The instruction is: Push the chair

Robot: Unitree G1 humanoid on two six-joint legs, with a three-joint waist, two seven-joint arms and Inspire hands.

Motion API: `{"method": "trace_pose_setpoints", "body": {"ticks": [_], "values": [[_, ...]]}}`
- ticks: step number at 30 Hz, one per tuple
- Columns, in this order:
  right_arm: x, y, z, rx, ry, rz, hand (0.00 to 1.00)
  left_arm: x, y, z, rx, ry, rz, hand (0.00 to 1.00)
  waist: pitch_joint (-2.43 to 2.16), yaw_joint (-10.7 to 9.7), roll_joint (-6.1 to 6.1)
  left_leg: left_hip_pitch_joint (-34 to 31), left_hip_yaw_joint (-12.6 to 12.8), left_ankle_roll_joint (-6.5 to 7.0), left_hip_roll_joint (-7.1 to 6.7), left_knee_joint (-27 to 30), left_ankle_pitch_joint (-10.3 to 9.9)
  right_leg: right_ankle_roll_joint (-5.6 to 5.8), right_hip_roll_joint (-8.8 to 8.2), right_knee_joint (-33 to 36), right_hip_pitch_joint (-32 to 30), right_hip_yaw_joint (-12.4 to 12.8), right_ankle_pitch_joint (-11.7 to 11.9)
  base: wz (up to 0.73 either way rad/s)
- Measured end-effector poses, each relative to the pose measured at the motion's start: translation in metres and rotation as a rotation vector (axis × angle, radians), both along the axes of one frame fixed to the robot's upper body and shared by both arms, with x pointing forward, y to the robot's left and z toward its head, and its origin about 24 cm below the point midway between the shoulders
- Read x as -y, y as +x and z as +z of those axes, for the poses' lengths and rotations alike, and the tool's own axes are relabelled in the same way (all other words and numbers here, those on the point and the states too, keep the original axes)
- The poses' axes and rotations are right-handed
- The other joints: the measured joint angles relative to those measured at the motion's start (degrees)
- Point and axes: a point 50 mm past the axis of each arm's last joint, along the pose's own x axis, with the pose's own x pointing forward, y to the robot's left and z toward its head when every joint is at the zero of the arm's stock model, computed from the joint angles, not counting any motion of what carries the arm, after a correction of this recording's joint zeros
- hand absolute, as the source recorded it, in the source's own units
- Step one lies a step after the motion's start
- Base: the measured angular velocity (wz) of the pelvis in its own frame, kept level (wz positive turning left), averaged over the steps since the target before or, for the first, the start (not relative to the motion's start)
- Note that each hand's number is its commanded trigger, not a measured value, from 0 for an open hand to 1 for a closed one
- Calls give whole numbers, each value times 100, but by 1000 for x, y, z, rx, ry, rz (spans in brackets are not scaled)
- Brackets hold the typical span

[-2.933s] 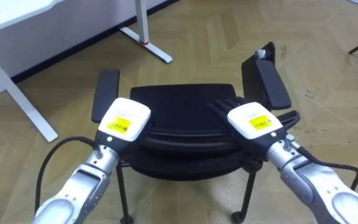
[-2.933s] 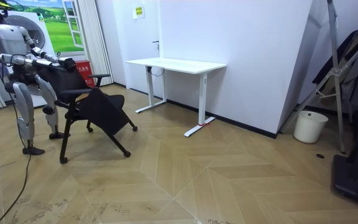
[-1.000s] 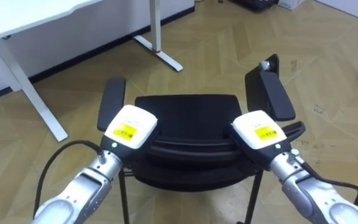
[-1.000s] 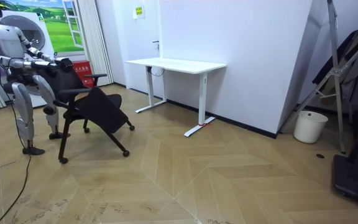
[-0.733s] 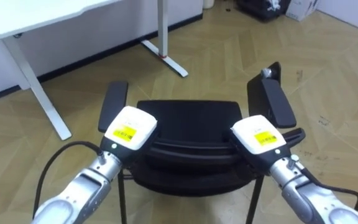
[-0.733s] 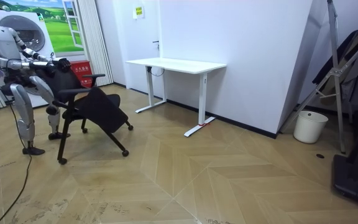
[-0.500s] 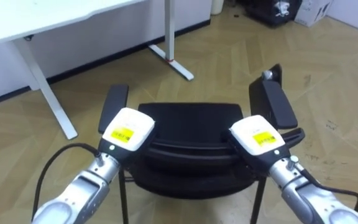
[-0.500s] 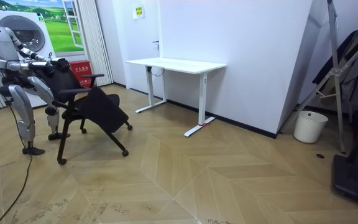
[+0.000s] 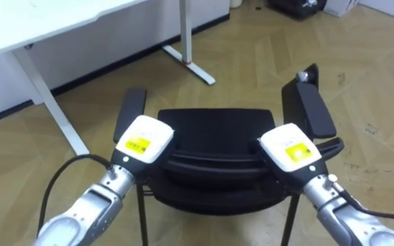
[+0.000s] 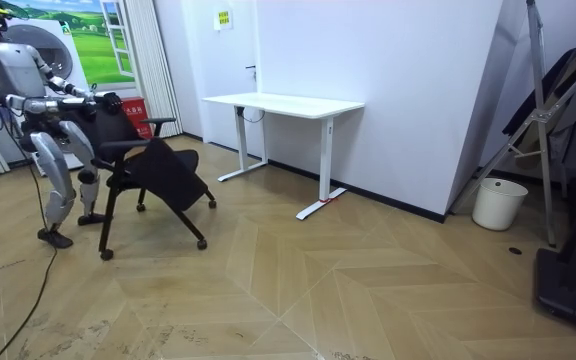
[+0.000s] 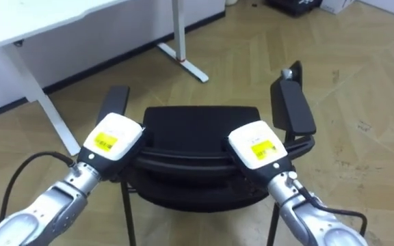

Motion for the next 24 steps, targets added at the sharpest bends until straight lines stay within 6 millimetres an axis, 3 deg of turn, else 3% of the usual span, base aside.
{"method": "trace_pose_setpoints", "body": {"ticks": [2,3,4,5,6,7,8,9,10,11,12,13,15,17,18,19,20,21,23,24], "values": [[-2,-1,-2,-6,3,4,100,-3,0,1,2,7,-5,100,51,22,57,107,-65,113,2,-40,-91,-7,29,244,-167,95,391,-4],[-4,-2,-4,-12,9,7,100,-6,0,1,2,15,-11,100,64,87,103,159,-167,170,10,-63,-128,-5,162,346,-363,233,339,-27],[-9,-3,-4,-12,23,16,100,-11,-1,3,13,25,-14,100,79,189,139,179,-249,173,39,-105,-162,-39,451,208,-623,277,30,-22],[-13,-3,-6,-15,26,22,100,-16,-1,4,20,33,-17,100,103,224,184,187,-489,185,36,-144,-160,-55,763,-179,-814,205,-91,-8],[-14,-4,-7,-21,26,26,100,-18,-2,3,21,37,-16,100,110,224,200,213,-615,194,31,-182,-155,-52,920,-487,-873,200,-94,37],[-17,-6,-8,-29,30,39,100,-21,-3,3,25,43,-19,100,111,165,207,279,-881,198,-6,-242,-147,-86,1195,-1234,-922,131,-51,74],[-18,-9,-9,-36,38,47,100,-23,-4,3,28,47,-26,100,110,52,161,339,-1114,197,-80,-279,-145,-134,1331,-2020,-954,135,97,89],[-18,-10,-10,-39,41,50,100,-24,-5,3,26,49,-26,100,94,-13,116,365,-1232,198,-140,-310,-143,-142,1355,-2381,-965,188,211,111],[-19,-11,-9,-40,46,60,100,-24,-7,2,29,47,-27,100,64,-137,23,447,-1413,206,-264,-329,-179,-166,1333,-2923,-960,339,440,100],[-19,-12,-10,-45,45,65,100,-24,-8,1,25,45,-25,100,64,-175,-49,585,-1531,197,-352,-309,-264,-215,1285,-3155,-967,487,684,90],[-19,-12,-10,-48,43,67,100,-24,-9,0,19,43,-22,100,46,-185,-51,640,-1596,185,-367,-278,-327,-226,1276,-3140,-943,525,800,58],[-19,-10,-9,-52,37,72,100,-25,-10,-1,15,40,-16,100,-11,-174,-60,695,-1669,137,-352,-207,-458,-328,1322,-3013,-929,569,927,43],[-20,-5,-6,-47,28,80,100,-26,-9,-1,20,33,-1,100,-33,-101,-12,754,-1786,27,-235,-82,-644,-424,1430,-2843,-880,489,883,29],[-21,1,-2,-46,16,87,100,-27,-8,-2,18,25,22,100,-33,51,109,938,-1764,-156,9,37,-814,-713,1556,-2614,-753,241,699,11],[-22,2,-2,-47,14,88,100,-27,-7,-3,17,24,26,100,-30,97,117,923,-1691,-207,74,192,-844,-763,1566,-2539,-717,185,654,46],[-21,4,-2,-50,10,86,100,-26,-5,-3,12,24,30,100,-4,98,105,779,-1433,-254,201,777,-834,-807,1567,-2362,-617,88,458,68],[-21,5,-2,-54,6,85,100,-25,-3,-4,8,22,36,100,13,120,77,514,-1211,-419,360,1475,-701,-851,1558,-2194,-532,9,272,68],[-20,5,-3,-56,7,83,100,-24,-3,-4,7,20,37,100,17,134,73,391,-1147,-482,439,1823,-592,-873,1551,-2125,-483,-57,173,47],[-19,6,-5,-61,10,75,100,-22,-1,-5,-1,15,42,100,21,270,21,66,-935,-564,676,2667,4,-945,1538,-2033,-256,-195,-107,37],[-19,6,-6,-59,11,76,100,-22,-1,-6,0,14,43,100,28,276,-5,13,-912,-587,710,2777,133,-961,1527,-2033,-200,-236,-158,49]]}}
